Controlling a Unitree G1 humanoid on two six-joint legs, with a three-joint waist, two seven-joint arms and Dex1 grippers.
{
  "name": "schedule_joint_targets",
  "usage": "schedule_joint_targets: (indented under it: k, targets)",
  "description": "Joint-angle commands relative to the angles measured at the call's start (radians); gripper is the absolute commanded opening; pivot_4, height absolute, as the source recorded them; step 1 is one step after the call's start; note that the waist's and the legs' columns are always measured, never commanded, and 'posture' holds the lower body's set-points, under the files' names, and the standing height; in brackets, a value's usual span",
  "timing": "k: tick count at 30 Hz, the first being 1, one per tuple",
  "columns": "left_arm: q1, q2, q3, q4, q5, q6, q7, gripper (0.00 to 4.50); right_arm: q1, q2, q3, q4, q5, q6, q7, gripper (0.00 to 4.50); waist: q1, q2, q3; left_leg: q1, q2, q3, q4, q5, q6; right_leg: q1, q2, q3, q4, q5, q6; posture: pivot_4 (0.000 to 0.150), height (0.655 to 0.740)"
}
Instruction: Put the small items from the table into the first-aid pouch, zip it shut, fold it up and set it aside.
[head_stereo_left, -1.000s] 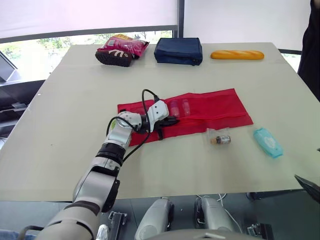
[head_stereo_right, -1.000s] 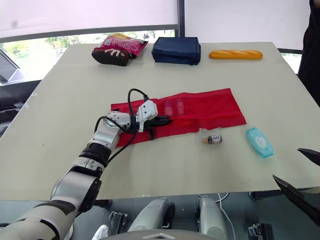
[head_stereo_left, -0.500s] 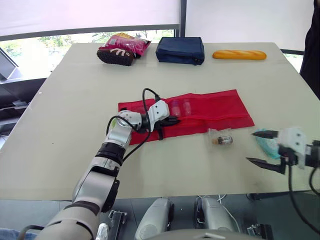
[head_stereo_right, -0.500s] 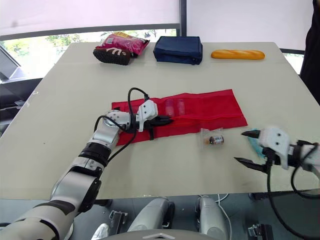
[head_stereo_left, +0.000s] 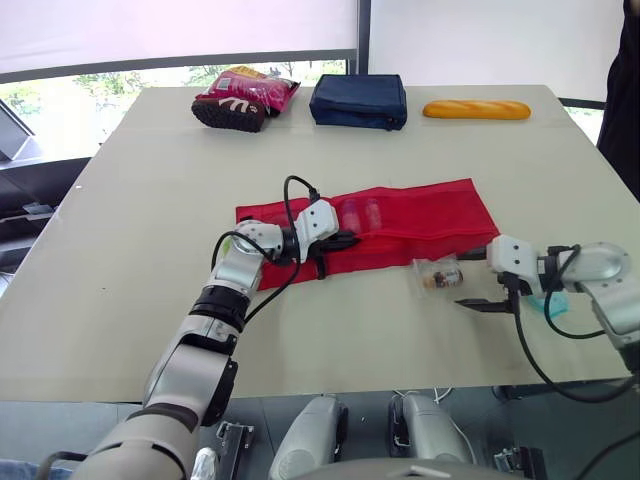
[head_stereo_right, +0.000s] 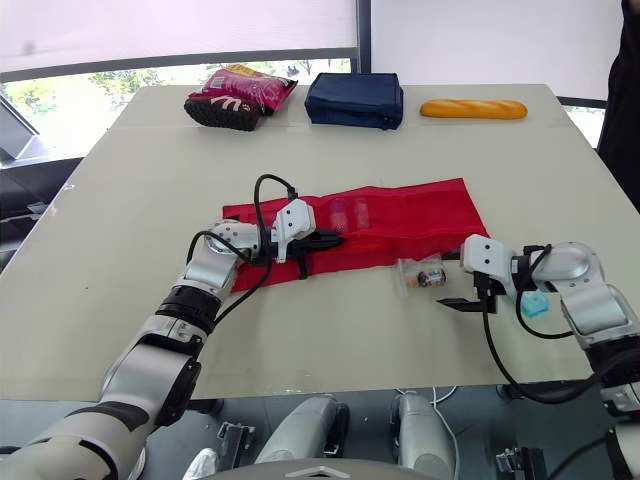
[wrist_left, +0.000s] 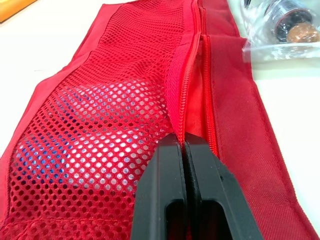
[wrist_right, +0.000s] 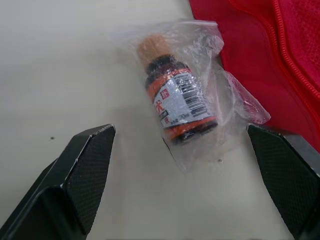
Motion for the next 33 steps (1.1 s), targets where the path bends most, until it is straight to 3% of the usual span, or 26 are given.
schedule_joint_targets:
  k: [1, 2, 7, 8, 12, 17, 24, 28, 33]
  targets:
    - [-0.009, 0.001, 0.011, -0.038, -0.002, -0.006, 0.008, 0.00, -0.020, 0.007, -0.004, 0.005, -0.008, -0.027, 0.009, 3.96, 0.000, 0.000, 0.000, 0.000, 0.000, 0.000, 0.000, 0.000, 0.000, 0.000, 0.000, 0.000, 0.000, 0.000, 0.000, 0.150, 0.7390]
    - [-0.008, 0.000, 0.010, -0.040, -0.002, -0.006, 0.008, 0.00, -0.017, 0.010, -0.005, -0.004, -0.006, -0.022, 0.009, 3.70, 0.000, 0.000, 0.000, 0.000, 0.000, 0.000, 0.000, 0.000, 0.000, 0.000, 0.000, 0.000, 0.000, 0.000, 0.000, 0.150, 0.7390]
    - [-0.005, -0.003, 0.007, -0.037, -0.001, -0.007, 0.007, 0.00, 0.013, -0.001, -0.023, -0.058, 0.006, 0.001, 0.010, 1.03, 0.000, 0.000, 0.000, 0.000, 0.000, 0.000, 0.000, 0.000, 0.000, 0.000, 0.000, 0.000, 0.001, 0.000, 0.000, 0.150, 0.7390]
    - [-0.005, -0.004, 0.007, -0.037, -0.001, -0.007, 0.006, 0.00, 0.018, -0.003, -0.026, -0.065, 0.008, 0.006, 0.009, 0.80, 0.000, 0.000, 0.000, 0.000, 0.000, 0.000, 0.000, 0.000, 0.000, 0.000, 0.000, 0.000, 0.001, 0.000, 0.000, 0.150, 0.7390]
    - [-0.009, -0.015, 0.003, -0.029, 0.004, -0.011, 0.008, 0.00, 0.078, -0.040, -0.064, -0.159, 0.028, 0.093, -0.011, 0.80, 0.003, 0.000, 0.000, 0.000, 0.000, 0.000, 0.000, 0.000, 0.000, -0.001, 0.000, 0.000, 0.001, 0.000, 0.000, 0.150, 0.7390]
    - [-0.008, -0.023, 0.007, -0.037, 0.006, -0.008, 0.011, 0.00, 0.210, -0.041, -0.183, -0.430, 0.092, 0.408, -0.180, 0.80, 0.006, 0.000, 0.000, -0.001, -0.001, 0.000, 0.001, 0.000, 0.000, -0.001, -0.001, 0.000, 0.001, 0.000, 0.000, 0.150, 0.7390]
    - [0.018, -0.036, 0.010, -0.090, -0.003, 0.033, 0.033, 0.00, 0.259, 0.122, -0.167, -0.813, 0.111, 0.885, -0.502, 0.80, 0.003, 0.000, 0.000, -0.002, 0.000, -0.001, 0.000, 0.000, 0.000, -0.002, -0.001, 0.000, 0.002, 0.000, 0.000, 0.150, 0.7390]
    - [0.052, -0.051, 0.006, -0.169, -0.011, 0.084, 0.050, 0.00, 0.167, 0.185, -0.037, -0.843, 0.017, 1.057, -0.665, 0.80, 0.001, 0.000, 0.000, -0.002, -0.001, -0.001, 0.000, 0.000, 0.000, -0.002, -0.001, 0.001, 0.002, 0.000, 0.000, 0.150, 0.7390]
    - [0.092, -0.059, -0.005, -0.239, -0.010, 0.124, 0.054, 0.00, 0.086, 0.350, -0.006, -0.804, -0.032, 1.272, -0.850, 0.80, 0.000, 0.001, -0.001, -0.002, -0.001, -0.001, 0.000, 0.000, 0.000, -0.003, -0.001, 0.001, 0.003, 0.000, 0.000, 0.150, 0.7390]
